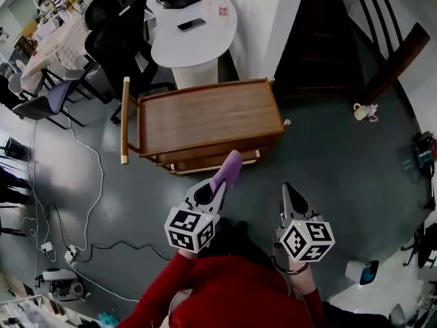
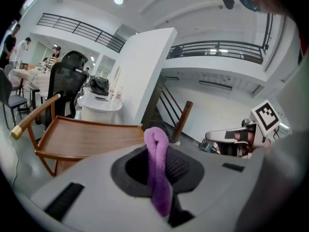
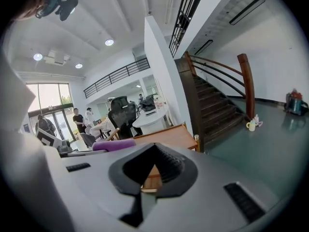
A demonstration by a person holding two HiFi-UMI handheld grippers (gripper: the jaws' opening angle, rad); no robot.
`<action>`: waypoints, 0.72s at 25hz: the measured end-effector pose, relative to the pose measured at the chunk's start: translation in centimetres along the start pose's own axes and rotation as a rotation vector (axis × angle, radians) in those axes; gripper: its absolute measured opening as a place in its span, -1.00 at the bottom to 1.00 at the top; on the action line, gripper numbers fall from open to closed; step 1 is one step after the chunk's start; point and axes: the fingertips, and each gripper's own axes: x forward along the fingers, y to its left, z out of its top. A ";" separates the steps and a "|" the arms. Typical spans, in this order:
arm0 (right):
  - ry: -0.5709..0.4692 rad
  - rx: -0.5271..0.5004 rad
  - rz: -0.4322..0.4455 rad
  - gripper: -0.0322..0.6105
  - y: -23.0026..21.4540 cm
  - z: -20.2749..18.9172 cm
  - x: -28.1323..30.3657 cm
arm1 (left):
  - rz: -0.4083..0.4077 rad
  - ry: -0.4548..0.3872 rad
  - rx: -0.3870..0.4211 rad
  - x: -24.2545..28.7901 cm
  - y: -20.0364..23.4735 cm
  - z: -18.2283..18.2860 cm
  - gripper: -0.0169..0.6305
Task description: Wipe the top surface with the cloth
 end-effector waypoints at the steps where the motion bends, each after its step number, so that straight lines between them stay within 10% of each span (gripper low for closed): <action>1: 0.012 0.000 0.002 -0.89 -0.1 -0.2 0.2 | 0.003 0.006 -0.008 0.1 0.1 -0.2 -0.80; 10: 0.136 0.071 -0.041 -0.89 -5.5 -6.0 3.2 | -0.071 0.063 0.017 6.3 -0.2 -3.4 -0.80; 18: 0.096 0.095 -0.045 -0.89 -16.0 -21.6 12.1 | -0.214 -0.063 0.064 16.6 1.1 -14.0 -0.80</action>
